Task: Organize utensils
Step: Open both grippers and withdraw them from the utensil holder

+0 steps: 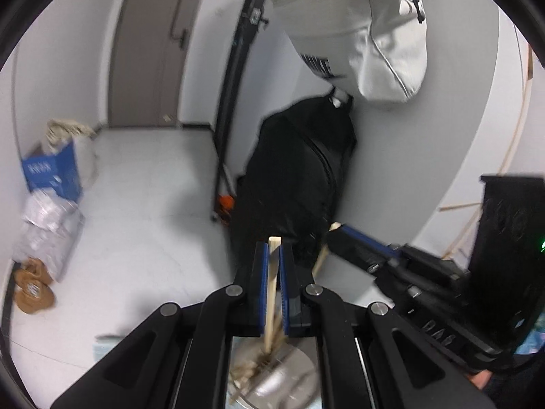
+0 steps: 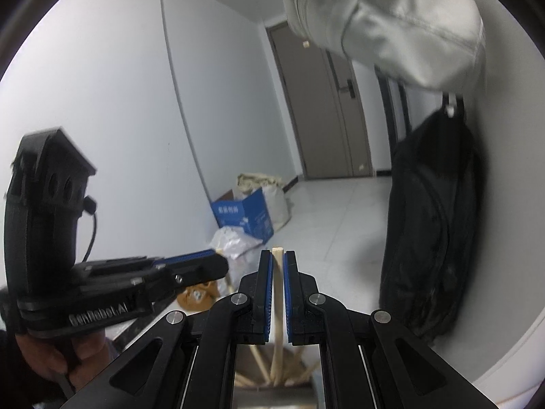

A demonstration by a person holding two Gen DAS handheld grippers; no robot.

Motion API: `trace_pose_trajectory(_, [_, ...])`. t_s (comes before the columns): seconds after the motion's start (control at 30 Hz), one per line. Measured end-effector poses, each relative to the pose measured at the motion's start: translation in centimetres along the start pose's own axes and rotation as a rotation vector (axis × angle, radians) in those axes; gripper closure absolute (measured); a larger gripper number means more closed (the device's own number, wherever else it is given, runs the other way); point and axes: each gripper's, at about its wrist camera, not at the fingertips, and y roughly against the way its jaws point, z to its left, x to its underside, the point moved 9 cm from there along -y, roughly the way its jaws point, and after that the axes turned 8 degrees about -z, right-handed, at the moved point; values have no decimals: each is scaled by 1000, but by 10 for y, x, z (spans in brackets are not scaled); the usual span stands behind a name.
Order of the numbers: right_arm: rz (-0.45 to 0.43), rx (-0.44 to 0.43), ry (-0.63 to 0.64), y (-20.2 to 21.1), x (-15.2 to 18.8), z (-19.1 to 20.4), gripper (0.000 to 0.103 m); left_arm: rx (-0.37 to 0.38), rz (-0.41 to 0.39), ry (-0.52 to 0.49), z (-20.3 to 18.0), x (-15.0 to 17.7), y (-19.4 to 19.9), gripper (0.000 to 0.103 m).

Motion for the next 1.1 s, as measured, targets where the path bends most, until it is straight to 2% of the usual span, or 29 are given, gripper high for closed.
trace_pose_trajectory(0.07, [34, 1, -9, -2, 11, -2, 96, -1, 10, 6, 1, 2, 1, 100])
trace_pose_trajectory(0.17, [70, 0, -40, -1, 23, -4, 94, 41, 40, 41, 0, 2, 6, 100])
trace_pose_trajectory(0.23, [69, 14, -60, 4, 24, -9, 87, 40, 40, 65, 1, -2, 11, 95])
trace_pose_trajectory(0.27, [65, 19, -72, 8, 23, -10, 73, 31, 29, 80, 3, -6, 16, 86])
trace_pose_trajectory(0.3, [55, 15, -97, 13, 21, -13, 63, 27, 14, 91, 5, -10, 20, 71])
trace_pose_trajectory(0.37, [28, -2, -133, 21, 14, -16, 61, 36, -15, 110, 4, -14, 28, 52])
trace_pose_trajectory(0.57, [0, 22, -124, 42, 3, -13, 55, -5, -36, 100, 4, -16, 38, 51])
trace_pose_trajectory(0.73, [-22, 43, -140, 60, -2, -10, 47, -68, -59, 116, 9, -16, 47, 50])
trace_pose_trajectory(0.93, [-52, 48, -115, 79, -7, 2, 31, -172, -102, 80, 9, -11, 71, 45])
trace_pose_trajectory(1.0, [-68, 51, -112, 86, -9, 7, 25, -178, -113, 65, 4, -9, 78, 45])
trace_pose_trajectory(1.1, [-68, 36, -118, 94, -7, 15, 22, -207, -111, 39, -2, -5, 86, 42])
